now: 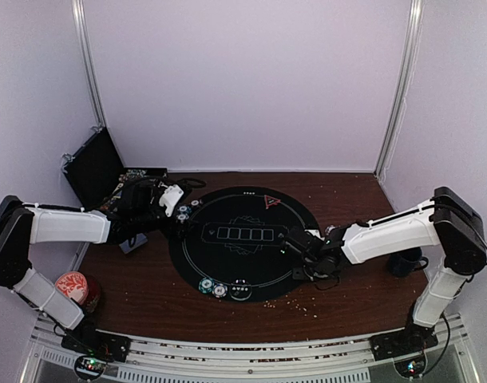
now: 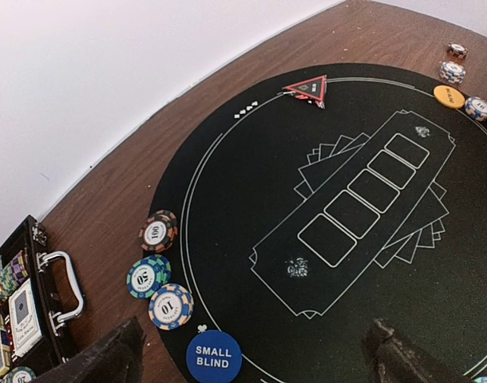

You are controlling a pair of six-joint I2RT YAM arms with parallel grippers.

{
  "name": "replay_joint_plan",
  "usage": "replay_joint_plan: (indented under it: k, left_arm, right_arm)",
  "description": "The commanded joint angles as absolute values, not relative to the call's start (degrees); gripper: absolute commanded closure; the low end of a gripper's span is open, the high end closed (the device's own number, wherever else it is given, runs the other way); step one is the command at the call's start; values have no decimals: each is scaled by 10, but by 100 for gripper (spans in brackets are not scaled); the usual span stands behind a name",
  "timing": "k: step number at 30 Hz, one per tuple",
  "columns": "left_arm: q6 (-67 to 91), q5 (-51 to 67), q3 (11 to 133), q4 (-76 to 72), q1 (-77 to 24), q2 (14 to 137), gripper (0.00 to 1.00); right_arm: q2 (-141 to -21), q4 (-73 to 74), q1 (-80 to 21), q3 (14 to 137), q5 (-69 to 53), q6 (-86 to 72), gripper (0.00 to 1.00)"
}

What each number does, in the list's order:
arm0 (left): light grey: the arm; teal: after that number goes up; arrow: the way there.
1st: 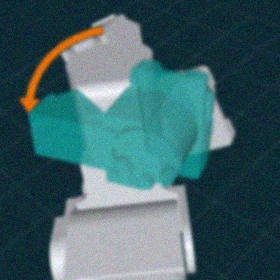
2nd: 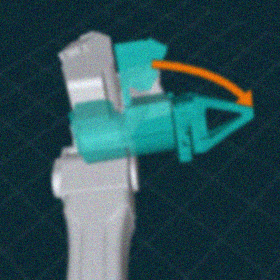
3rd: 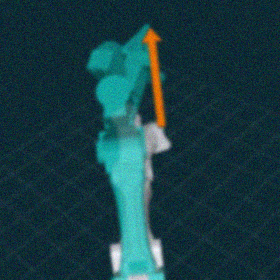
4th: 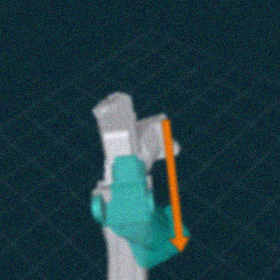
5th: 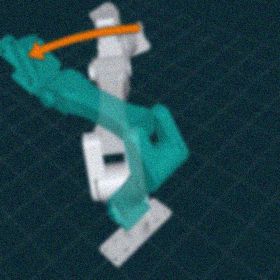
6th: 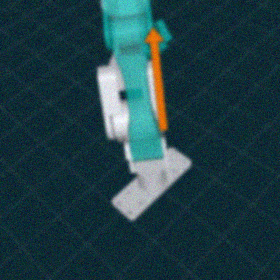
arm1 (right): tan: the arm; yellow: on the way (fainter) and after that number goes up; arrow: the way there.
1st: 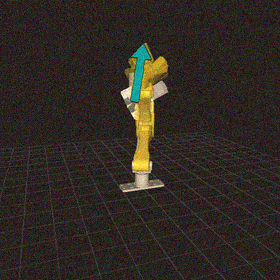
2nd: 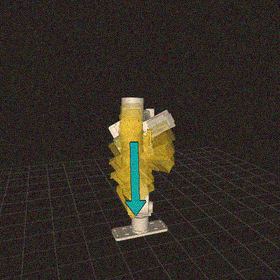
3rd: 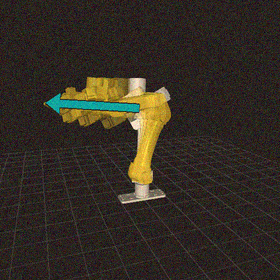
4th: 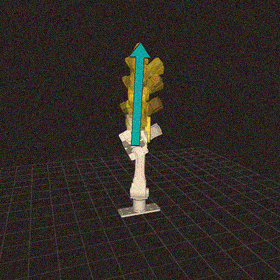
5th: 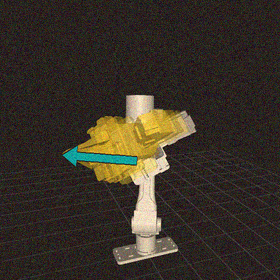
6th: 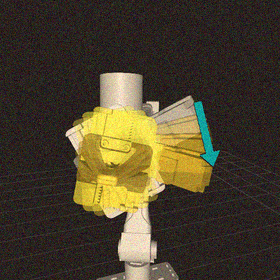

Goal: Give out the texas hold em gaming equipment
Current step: Place the poker chips pile in the big blind area.

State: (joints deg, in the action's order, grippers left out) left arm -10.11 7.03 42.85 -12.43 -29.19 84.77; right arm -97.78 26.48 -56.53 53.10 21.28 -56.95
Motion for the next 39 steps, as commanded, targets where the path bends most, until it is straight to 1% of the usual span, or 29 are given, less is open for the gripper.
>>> replay_joint_plan:
  k: [1,26,32,39]
  left_arm:
    - [-97,68,445,-149,-288,851,2]
    - [-97,69,446,-148,-288,859,2]
    - [-98,69,446,-146,-288,859,2]
    - [-97,69,447,-146,-288,861,2]
  right_arm:
    - [-995,259,-562,546,238,-568,63]
    - [-1025,251,-535,561,255,-553,61]
    - [-1027,254,-533,562,261,-553,58]
    - [-1021,260,-532,566,262,-554,50]
